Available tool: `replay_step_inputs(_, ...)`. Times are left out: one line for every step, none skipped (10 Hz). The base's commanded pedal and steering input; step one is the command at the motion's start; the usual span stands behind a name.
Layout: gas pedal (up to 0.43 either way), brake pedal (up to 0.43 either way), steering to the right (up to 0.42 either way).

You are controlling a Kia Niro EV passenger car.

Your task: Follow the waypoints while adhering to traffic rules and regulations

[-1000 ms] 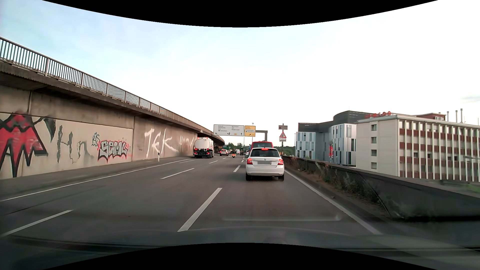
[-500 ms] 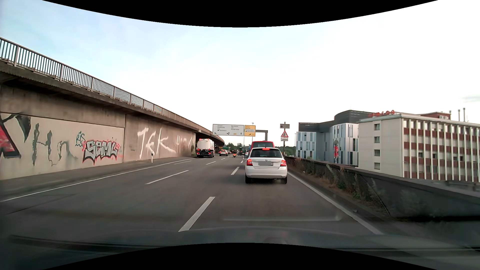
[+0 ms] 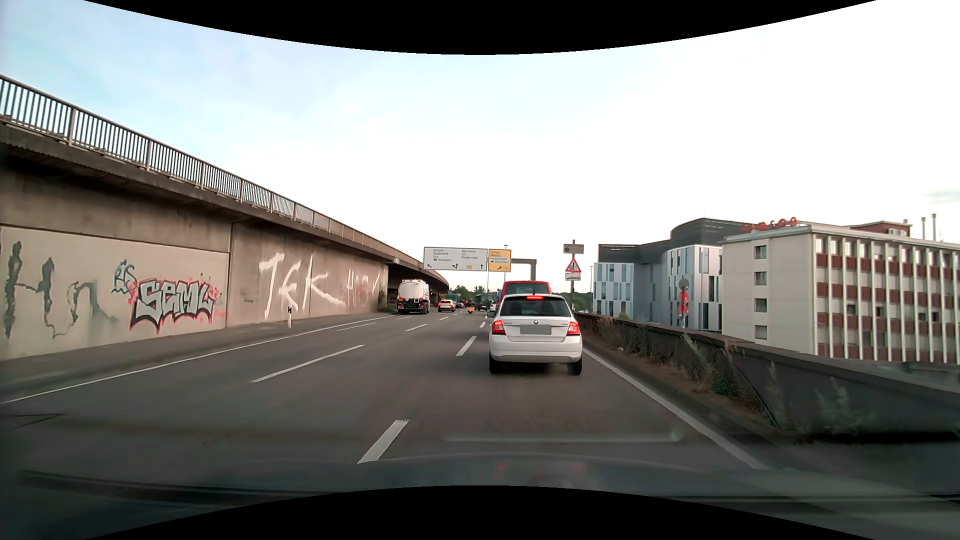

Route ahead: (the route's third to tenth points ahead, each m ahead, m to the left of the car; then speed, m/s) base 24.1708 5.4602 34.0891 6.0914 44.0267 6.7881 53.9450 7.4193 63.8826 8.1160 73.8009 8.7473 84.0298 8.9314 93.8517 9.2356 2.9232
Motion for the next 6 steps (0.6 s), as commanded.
replay_step_inputs(0.000,0.000,-0.005)
replay_step_inputs(0.000,0.000,-0.005)
replay_step_inputs(0.000,0.000,-0.005)
replay_step_inputs(0.000,0.000,-0.005)
replay_step_inputs(0.000,0.000,-0.005)
replay_step_inputs(0.000,0.000,-0.004)
